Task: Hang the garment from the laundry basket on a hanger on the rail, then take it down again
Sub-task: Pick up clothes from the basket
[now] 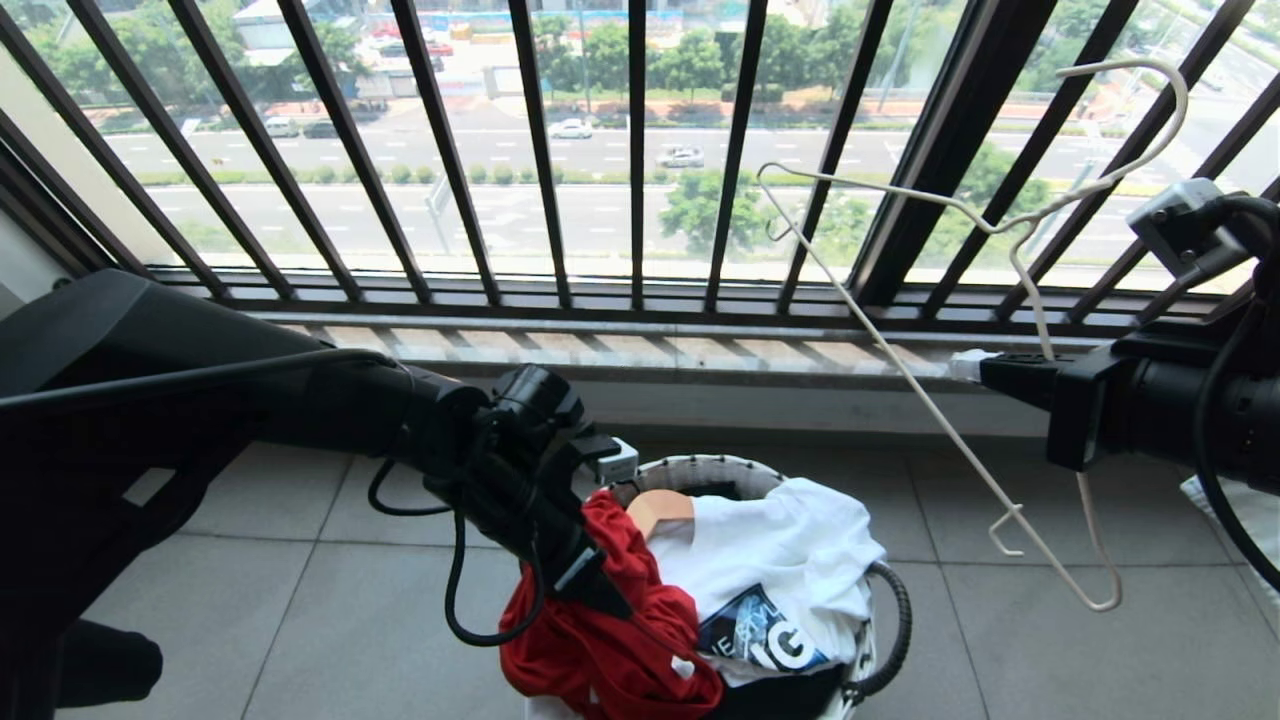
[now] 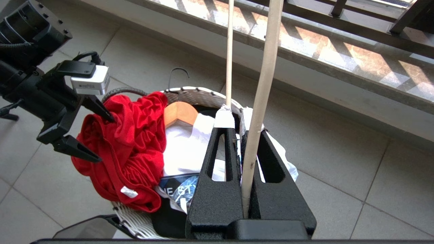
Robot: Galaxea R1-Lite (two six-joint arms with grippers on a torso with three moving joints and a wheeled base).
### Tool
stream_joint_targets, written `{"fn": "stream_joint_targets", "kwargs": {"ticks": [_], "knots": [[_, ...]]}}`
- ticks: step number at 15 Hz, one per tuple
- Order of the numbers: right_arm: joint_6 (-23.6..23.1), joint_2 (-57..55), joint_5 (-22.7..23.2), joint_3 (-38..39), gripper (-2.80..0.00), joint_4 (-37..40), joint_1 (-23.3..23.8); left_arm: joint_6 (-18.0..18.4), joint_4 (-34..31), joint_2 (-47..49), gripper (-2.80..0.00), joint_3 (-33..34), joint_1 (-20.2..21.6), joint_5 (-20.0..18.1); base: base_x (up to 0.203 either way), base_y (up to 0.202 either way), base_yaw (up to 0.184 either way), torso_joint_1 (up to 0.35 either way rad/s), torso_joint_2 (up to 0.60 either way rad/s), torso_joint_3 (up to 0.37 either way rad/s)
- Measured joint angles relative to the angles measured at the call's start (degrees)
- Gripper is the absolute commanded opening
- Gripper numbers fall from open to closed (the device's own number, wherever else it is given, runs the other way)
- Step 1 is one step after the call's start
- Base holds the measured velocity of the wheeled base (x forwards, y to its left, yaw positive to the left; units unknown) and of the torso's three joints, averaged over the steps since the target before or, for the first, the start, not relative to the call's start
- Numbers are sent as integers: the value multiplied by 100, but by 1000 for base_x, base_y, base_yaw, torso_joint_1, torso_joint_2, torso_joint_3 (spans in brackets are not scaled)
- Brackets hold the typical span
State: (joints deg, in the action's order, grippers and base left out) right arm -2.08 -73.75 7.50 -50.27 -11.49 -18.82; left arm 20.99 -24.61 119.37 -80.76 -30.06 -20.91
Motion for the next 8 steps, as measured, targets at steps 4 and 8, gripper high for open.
{"fn": "stream_joint_targets", "kwargs": {"ticks": [4, 8], "knots": [[0, -1, 2, -5, -280, -3, 4, 174, -321, -164, 0, 126, 0, 82, 0, 0, 0, 0, 0, 0], [0, -33, 7, -5, -280, -3, 13, 286, -1143, -187, 0, -130, -102, 217, 0, 0, 0, 0, 0, 0]]}}
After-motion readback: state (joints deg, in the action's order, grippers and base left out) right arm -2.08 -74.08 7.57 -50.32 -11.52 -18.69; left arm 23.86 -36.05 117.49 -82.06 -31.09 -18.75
